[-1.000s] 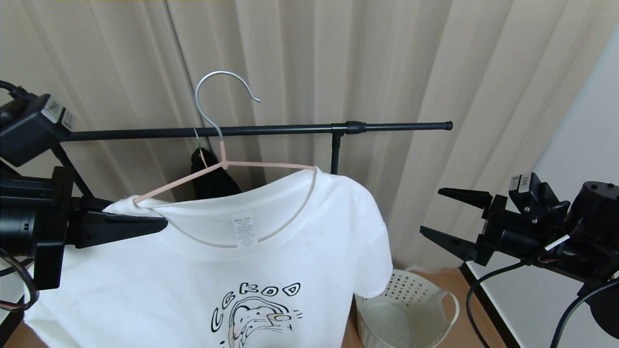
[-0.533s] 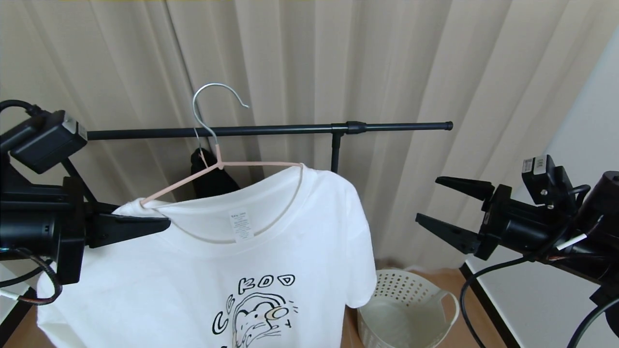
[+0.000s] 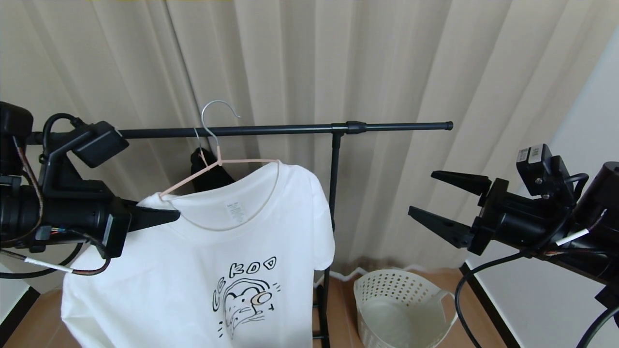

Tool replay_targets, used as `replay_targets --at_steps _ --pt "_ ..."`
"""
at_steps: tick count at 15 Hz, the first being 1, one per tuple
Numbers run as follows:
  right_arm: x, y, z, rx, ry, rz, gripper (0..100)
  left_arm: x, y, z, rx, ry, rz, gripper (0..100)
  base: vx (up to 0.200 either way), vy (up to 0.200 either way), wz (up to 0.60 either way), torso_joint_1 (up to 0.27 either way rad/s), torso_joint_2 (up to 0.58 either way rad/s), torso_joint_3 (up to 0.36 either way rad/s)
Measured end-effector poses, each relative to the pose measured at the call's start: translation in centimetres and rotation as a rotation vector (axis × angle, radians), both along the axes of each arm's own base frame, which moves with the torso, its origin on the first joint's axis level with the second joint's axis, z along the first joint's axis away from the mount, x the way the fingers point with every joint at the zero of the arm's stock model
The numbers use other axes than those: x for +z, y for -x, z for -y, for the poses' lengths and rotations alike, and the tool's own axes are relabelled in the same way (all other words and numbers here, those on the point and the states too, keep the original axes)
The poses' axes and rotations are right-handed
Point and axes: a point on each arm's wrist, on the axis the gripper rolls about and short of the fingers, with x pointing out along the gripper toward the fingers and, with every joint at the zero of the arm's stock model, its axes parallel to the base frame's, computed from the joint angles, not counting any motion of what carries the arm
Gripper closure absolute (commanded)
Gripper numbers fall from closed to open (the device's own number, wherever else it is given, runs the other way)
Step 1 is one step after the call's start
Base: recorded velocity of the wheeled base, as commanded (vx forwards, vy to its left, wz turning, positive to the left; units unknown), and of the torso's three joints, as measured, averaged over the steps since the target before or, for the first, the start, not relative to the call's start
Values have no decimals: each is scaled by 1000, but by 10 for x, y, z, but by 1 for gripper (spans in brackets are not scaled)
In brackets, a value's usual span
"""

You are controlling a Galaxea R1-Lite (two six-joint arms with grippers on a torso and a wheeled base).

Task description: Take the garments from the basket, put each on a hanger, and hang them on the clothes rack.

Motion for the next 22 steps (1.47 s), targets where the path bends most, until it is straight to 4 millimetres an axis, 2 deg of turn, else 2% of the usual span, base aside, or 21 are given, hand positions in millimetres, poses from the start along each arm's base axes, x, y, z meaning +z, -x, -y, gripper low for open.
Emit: replay_targets --at_steps 4,9,15,22 --pt "0 -1 0 -2 0 2 0 -6 -33 23 171 21 41 100 0 0 0 0 0 0" --pt "0 -2 1 -8 -1 2 0 -25 -66 61 235 37 38 100 0 0 0 0 0 0" --pt "1 -2 1 -9 -1 5 0 -36 -101 90 367 70 -2 100 0 0 0 0 0 0" --pt "0 -2 1 -9 0 2 0 -52 -142 114 436 123 -34 100 0 0 0 0 0 0"
